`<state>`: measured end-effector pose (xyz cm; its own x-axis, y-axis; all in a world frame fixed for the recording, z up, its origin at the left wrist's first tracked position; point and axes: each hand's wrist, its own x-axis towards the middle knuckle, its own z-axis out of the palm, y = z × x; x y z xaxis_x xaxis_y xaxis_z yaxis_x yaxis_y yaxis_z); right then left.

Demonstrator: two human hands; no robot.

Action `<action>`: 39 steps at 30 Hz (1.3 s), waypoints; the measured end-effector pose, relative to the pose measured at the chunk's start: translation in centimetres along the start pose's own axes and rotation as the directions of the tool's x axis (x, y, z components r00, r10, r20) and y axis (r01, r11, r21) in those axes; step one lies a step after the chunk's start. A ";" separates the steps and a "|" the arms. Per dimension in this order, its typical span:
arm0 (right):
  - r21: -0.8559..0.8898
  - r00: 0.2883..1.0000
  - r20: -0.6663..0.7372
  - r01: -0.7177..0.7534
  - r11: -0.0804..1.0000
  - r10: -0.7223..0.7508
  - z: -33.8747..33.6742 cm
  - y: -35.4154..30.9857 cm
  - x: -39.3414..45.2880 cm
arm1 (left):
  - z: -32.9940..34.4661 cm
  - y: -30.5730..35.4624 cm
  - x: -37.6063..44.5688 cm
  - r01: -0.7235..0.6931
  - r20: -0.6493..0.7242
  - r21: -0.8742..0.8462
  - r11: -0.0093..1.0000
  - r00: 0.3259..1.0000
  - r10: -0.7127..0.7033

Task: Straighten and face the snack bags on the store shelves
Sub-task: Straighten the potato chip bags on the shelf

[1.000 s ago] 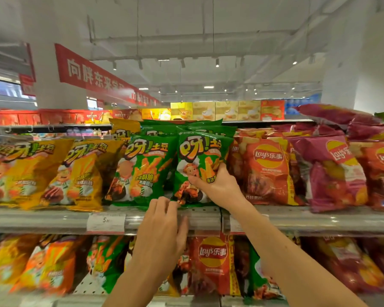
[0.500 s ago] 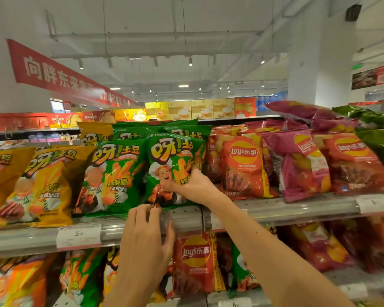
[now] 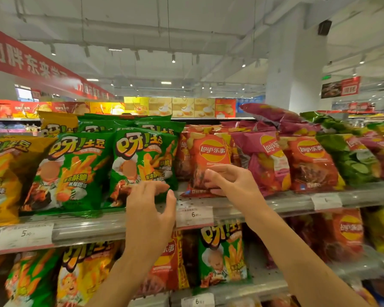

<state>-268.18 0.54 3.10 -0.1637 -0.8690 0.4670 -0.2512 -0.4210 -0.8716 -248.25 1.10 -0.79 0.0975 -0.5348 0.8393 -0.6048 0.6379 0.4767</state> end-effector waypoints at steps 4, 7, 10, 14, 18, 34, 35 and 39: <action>0.023 0.989 -0.146 0.028 0.999 -0.025 -6.6 1.3 -0.6 | 4.3 3.5 0.8 0.080 0.091 -0.163 0.983 0.994 -0.065; -0.020 0.964 -0.262 0.043 0.999 -0.047 -12.4 2.5 -0.4 | 7.9 6.6 0.7 0.091 0.131 -0.181 0.979 0.989 -0.068; -0.088 0.920 -0.385 0.040 0.995 -0.071 -18.9 3.9 0.3 | 12.1 9.8 0.6 0.131 0.165 -0.170 0.977 0.981 -0.103; -0.225 0.887 -0.447 0.010 0.974 -0.112 -26.4 5.7 1.8 | 17.6 13.5 1.1 0.250 0.215 -0.060 0.966 0.949 -0.232; -0.369 0.932 -0.357 -0.077 0.926 -0.065 -30.5 7.8 4.1 | 20.8 14.9 2.2 0.421 0.330 0.113 0.900 0.839 -0.434; -0.449 0.973 0.160 -0.080 0.890 0.168 -31.0 10.0 10.5 | 22.4 13.6 4.6 0.575 0.380 -0.171 0.800 0.788 -0.485; -0.438 0.976 0.166 -0.058 0.897 0.144 -30.7 10.0 10.3 | 22.4 13.5 4.6 0.571 0.355 -0.165 0.804 0.795 -0.492; -0.446 0.993 0.116 0.027 0.895 0.028 -30.3 9.8 9.4 | 21.7 13.2 4.6 0.579 0.306 -0.168 0.798 0.800 -0.517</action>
<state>-301.05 -3.83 3.46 -0.0588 -0.9049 0.4214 -0.6546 -0.2838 -0.7007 -272.93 -5.00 3.69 0.1488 -0.9267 0.3452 -0.2936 0.2919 0.9103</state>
